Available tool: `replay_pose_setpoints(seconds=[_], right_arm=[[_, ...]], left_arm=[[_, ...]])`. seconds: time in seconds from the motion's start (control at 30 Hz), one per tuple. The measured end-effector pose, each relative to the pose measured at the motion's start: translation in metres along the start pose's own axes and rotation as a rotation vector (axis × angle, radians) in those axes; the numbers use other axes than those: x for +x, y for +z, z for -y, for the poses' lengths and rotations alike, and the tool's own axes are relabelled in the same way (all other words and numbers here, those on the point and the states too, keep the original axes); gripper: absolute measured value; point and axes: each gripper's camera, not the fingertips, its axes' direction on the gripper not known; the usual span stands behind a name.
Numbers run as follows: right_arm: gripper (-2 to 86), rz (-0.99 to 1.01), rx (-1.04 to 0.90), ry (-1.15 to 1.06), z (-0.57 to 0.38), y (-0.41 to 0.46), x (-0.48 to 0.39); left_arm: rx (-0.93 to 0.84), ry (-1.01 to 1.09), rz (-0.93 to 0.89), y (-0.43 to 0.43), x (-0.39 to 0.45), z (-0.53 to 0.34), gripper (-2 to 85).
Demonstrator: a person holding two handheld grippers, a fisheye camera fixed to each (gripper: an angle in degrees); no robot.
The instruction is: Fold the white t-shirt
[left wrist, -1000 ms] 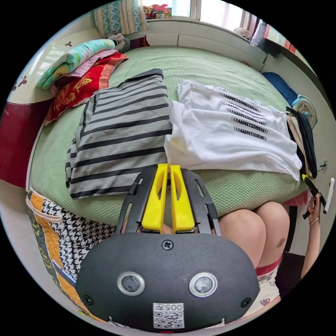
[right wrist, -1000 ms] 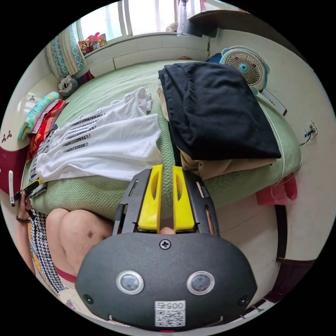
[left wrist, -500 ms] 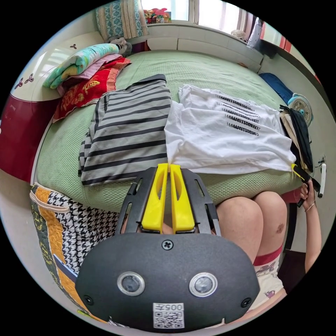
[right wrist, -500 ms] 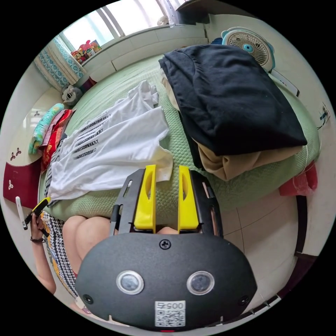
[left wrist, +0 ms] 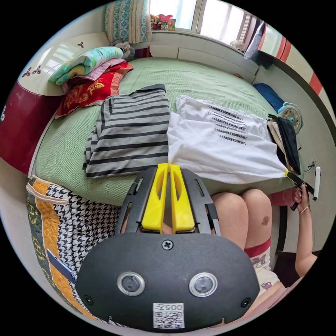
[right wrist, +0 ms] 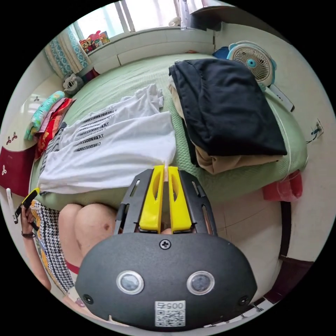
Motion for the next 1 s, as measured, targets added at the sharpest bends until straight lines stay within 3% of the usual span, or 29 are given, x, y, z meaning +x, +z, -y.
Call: replay_pose_setpoints(seconds=[0.53, 1.0], right_arm=[[-1.2, 0.102, 0.207, 0.053, -0.123, -0.198, 0.037], [-1.2, 0.101, 0.295, 0.071, -0.223, -0.309, 0.055]], left_arm=[[0.162, -0.008, -0.049, -0.196, 0.002, -0.122, 0.4], [0.255, -0.019, -0.1, -0.316, -0.006, -0.23, 0.4]])
